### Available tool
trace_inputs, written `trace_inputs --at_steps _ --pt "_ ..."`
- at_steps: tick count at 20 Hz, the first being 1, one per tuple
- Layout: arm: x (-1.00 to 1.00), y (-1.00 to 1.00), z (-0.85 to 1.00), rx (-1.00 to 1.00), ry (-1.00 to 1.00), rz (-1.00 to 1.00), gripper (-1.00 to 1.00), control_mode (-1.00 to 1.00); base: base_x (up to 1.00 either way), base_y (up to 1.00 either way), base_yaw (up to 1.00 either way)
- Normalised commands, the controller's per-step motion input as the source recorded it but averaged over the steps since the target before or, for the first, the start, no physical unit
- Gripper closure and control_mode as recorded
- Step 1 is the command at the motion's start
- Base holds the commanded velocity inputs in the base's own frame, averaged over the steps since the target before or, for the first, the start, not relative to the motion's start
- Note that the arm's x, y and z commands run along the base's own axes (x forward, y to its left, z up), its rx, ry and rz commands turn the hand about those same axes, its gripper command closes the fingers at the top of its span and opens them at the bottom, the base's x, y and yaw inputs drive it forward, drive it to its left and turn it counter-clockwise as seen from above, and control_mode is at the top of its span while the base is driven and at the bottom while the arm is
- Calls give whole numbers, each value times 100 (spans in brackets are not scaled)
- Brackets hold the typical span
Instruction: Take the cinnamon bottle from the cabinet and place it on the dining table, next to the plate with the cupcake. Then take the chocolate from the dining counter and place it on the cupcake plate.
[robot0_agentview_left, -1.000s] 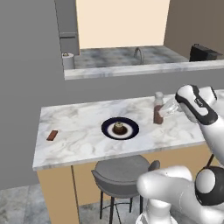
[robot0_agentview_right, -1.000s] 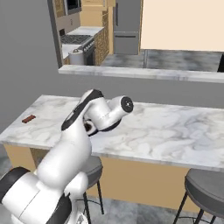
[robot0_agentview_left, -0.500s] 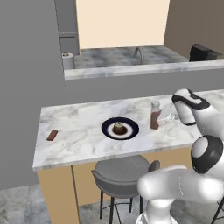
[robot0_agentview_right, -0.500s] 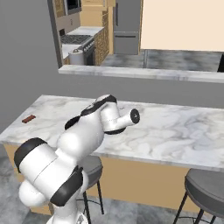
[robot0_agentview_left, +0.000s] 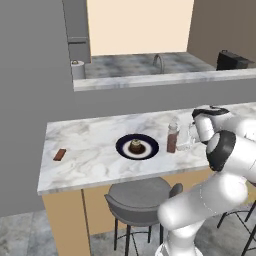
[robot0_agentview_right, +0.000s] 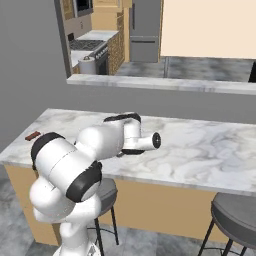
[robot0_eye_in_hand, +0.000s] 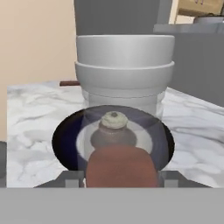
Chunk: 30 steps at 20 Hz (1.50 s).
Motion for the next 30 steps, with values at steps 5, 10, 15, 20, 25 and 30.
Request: trace_inputs --at_steps 5,10,15,20,25,30 --pt "36 -2 -31 2 -1 9 100 -100 0 0 0" --pt "16 0 -9 0 -1 3 -100 -100 0 0 0" --pt "1 -1 12 1 0 0 -100 -100 0 0 0" --pt "0 0 60 1 0 0 -100 -100 0 0 0" --pt "0 2 100 0 0 0 -100 -100 0 0 0" --pt "-10 41 100 -3 0 0 -100 -100 0 0 0"
